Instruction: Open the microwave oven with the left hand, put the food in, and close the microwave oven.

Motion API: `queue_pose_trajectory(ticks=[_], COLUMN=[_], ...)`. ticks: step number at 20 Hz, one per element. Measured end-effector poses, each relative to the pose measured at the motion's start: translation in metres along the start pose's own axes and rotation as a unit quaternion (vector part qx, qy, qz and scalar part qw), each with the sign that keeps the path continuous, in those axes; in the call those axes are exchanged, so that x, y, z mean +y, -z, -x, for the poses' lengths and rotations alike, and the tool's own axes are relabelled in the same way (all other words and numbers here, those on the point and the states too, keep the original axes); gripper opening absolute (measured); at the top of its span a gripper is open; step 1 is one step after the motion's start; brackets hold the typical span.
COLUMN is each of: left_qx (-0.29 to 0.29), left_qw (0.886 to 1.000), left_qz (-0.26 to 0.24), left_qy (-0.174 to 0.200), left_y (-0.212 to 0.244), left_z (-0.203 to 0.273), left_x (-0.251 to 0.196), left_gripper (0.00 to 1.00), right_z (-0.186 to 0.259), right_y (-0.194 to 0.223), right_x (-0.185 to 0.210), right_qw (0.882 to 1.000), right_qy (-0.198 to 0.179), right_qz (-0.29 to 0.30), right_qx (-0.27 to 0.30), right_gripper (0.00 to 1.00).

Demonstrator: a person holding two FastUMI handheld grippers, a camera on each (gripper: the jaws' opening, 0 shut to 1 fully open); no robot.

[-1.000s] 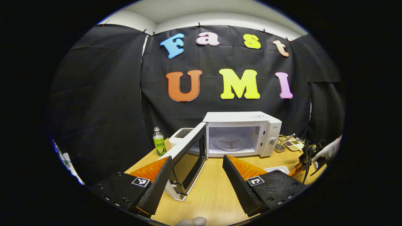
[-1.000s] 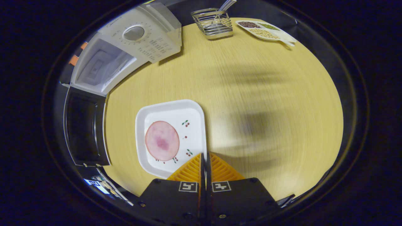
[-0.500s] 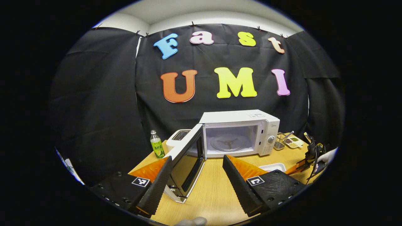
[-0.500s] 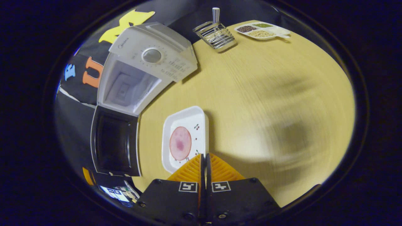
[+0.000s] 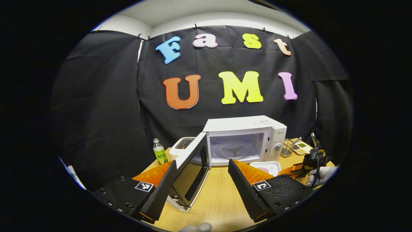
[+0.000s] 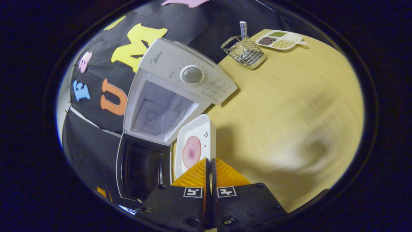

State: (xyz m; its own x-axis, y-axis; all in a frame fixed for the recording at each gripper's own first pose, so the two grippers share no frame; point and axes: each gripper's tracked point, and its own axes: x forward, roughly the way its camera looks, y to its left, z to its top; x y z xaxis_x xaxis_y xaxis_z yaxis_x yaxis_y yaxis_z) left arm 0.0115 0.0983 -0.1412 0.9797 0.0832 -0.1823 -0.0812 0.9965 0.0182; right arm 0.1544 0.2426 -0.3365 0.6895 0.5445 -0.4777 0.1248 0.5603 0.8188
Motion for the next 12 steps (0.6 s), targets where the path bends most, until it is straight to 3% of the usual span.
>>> queue_pose_trajectory(ticks=[5,8,12], left_qx=[-0.018,-0.009,0.001], left_qw=[1.0,0.999,0.999], left_qz=[-0.023,-0.027,-0.04], left_qy=[0.006,0.019,0.024], left_y=[-0.017,-0.014,-0.012], left_z=[-0.003,-0.004,-0.007], left_x=[-0.012,-0.02,-0.023], left_gripper=[0.96,0.96,0.96], right_z=[-0.048,-0.073,-0.116], right_y=[-0.013,-0.024,-0.035], right_x=[0.068,0.087,0.103], right_qw=[0.992,0.982,0.97], right_qy=[-0.053,-0.043,-0.024], right_qz=[-0.047,-0.067,-0.105], right_qx=[-0.103,-0.172,-0.218], right_gripper=[0.04,0.03,0.04])
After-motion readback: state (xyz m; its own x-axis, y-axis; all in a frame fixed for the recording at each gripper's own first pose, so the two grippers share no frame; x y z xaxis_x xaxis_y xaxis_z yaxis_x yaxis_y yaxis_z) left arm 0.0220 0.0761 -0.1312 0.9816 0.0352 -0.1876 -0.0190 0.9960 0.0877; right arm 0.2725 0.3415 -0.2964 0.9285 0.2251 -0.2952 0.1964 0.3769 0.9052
